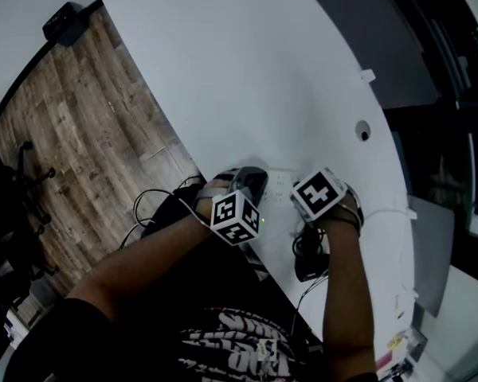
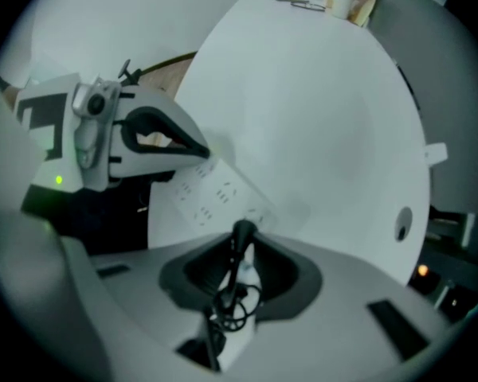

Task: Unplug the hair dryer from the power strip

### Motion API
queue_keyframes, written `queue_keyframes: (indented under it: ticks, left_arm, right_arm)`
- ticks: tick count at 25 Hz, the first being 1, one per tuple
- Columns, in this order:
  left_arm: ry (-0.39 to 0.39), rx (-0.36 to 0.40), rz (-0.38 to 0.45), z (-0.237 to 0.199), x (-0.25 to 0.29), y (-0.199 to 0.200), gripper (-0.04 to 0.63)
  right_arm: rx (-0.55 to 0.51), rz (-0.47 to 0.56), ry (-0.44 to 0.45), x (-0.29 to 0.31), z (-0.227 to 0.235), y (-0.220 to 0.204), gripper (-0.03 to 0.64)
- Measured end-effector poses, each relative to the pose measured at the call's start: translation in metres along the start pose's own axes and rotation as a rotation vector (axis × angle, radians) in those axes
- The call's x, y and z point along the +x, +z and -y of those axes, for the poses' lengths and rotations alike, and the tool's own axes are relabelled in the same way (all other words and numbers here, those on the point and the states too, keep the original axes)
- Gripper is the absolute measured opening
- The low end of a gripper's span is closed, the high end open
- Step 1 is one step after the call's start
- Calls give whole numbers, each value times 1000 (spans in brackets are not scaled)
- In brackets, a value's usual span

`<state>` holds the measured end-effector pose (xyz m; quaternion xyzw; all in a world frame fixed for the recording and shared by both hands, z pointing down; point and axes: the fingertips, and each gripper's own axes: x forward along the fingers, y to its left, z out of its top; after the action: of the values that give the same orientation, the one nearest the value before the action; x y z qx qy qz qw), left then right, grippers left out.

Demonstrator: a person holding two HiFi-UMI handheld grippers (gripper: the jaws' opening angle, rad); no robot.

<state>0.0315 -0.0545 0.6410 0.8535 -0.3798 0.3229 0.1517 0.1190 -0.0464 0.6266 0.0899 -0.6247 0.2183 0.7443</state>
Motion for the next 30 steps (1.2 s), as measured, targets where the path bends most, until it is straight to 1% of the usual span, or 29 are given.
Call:
queue_keyframes:
  ticks: [2, 4, 5, 7, 9, 10, 12, 14, 17, 19, 20, 22, 24, 27, 30]
  left_arm:
    - [0, 1, -4, 0, -1, -1, 28]
    - [1, 0, -4, 1, 0, 0, 28]
    - [1, 1, -3, 0, 0, 0, 28]
    - [-1, 6, -1, -1, 1, 0, 28]
    - [-9, 12, 2, 1, 1, 0, 28]
    - [-14, 15, 3, 2, 1, 0, 28]
    - [-20, 19, 1, 3, 0, -1, 28]
    - [-20, 23, 1, 3, -1, -2, 28]
    - [-20, 26, 1, 2, -2, -3, 28]
    - [-22, 29, -2, 2, -2, -4, 28]
    - [-23, 32, -4, 2, -1, -5, 28]
    - [-27, 38, -5, 2, -1, -5, 28]
    - [-36, 45, -2, 1, 0, -5, 28]
    - [-55, 59, 7, 1, 3, -5, 28]
    - [-87, 83, 22, 1, 6, -3, 28]
  right_arm:
    - [7, -7, 7, 4, 2, 3, 120]
    - [14, 8, -1, 8, 6, 7, 126]
    - [27, 21, 2, 12, 6, 9, 137]
    - [51, 52, 25, 19, 3, 13, 137]
    - [52, 67, 10, 19, 4, 11, 137]
    - [50, 98, 3, 18, 6, 12, 137]
    - [67, 207, 21, 9, 5, 20, 140]
    - [119, 327, 40, -11, 7, 20, 175]
    - [226, 576, 62, -54, 17, 17, 175]
    - [285, 728, 43, -81, 25, 8, 175]
    - [302, 786, 23, -91, 28, 1, 175]
    - [317, 874, -16, -105, 26, -13, 175]
    - [323, 949, -33, -111, 14, -26, 173]
    - [337, 1074, -11, -113, -16, -38, 169]
    - [397, 1211, 26, -117, -44, -47, 148]
